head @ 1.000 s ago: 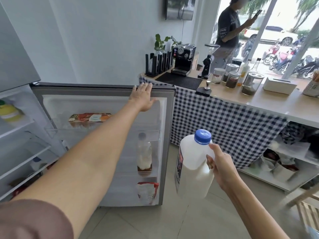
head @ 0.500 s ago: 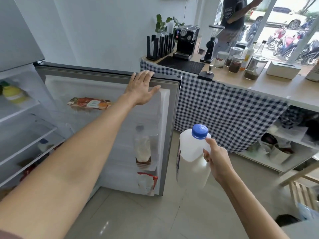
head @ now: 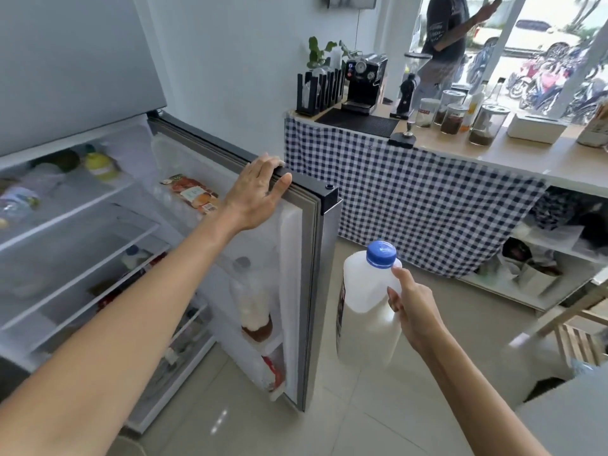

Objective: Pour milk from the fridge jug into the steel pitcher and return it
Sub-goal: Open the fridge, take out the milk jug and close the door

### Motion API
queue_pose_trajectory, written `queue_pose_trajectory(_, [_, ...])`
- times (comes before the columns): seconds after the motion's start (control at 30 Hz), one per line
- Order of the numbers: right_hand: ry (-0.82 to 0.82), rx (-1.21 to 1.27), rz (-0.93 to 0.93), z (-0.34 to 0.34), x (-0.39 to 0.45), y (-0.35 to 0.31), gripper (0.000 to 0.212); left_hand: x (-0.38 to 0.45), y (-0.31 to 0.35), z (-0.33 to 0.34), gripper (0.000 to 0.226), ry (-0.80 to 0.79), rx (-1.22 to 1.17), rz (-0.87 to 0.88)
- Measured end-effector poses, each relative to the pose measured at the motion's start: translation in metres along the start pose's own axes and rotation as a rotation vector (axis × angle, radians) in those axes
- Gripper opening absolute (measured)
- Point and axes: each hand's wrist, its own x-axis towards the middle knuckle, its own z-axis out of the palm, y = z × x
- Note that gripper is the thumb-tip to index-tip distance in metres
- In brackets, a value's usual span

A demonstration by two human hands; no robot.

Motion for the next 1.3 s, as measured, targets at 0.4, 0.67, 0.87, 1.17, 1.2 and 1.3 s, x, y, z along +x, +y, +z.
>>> queue_pose_trajectory(0.4, [-0.216,-0.119,0.053,0.091,-0.101,0.041,0.028,-0.144,-0.017,-0.124,0.059,-0.297,0.007,-0.288])
queue_pose_trajectory(0.67, [-0.375,-0.159,0.045,0.157,-0.135,0.046,0.029,-0.196,-0.048,-0.157,0.069,-0.312,0.583,-0.459])
queue_pose_trajectory(0.87, [-0.459,-0.209,0.037,0.198,-0.141,0.049,0.028,-0.218,-0.102,-0.157,0.079,-0.222,0.828,-0.592])
queue_pose_trajectory(1.17, [-0.543,-0.268,0.045,0.245,-0.119,0.049,0.031,-0.25,-0.195,-0.179,0.077,-0.081,0.861,-0.648])
queue_pose_trajectory(1.2, [-0.55,-0.273,0.043,0.25,-0.117,0.047,0.032,-0.251,-0.204,-0.183,0.077,-0.088,0.872,-0.657])
queue_pose_trajectory(1.3, [-0.569,-0.319,0.031,0.261,-0.109,0.045,0.038,-0.254,-0.227,-0.194,0.075,-0.121,0.888,-0.683])
